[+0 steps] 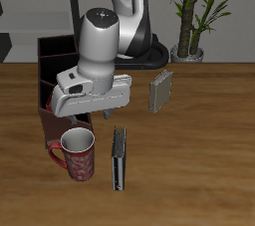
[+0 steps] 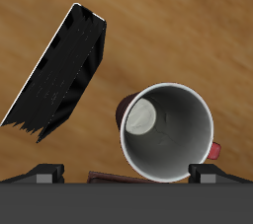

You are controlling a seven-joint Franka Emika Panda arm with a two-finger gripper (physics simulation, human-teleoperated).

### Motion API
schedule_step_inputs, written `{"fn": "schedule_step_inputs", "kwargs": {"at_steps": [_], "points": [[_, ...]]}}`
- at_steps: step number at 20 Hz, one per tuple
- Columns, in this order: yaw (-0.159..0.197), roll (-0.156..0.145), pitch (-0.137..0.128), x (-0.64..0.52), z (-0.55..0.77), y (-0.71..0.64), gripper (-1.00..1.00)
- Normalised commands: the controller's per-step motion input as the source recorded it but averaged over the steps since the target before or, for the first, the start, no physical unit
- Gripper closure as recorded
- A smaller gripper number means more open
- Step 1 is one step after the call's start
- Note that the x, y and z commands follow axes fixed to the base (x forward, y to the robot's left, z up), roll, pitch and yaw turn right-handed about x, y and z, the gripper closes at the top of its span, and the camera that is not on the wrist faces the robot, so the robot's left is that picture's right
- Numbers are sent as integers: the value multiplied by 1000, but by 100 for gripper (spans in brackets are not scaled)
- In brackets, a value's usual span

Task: Place the red book into the right desk caddy's left compartment and place the red mug into the right desk caddy's right compartment

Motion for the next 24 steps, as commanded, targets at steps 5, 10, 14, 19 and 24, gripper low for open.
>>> {"fn": "schedule_step_inputs", "kwargs": {"at_steps": [5, 10, 14, 19, 24], "points": [[-38, 65, 36, -8, -119, 18, -100], [-25, 67, 26, -28, -52, -59, -100], [-28, 12, 11, 5, -15, -46, -100], [21, 12, 33, 27, -173, 46, -100], [18, 11, 18, 48, -115, 103, -100]]}}
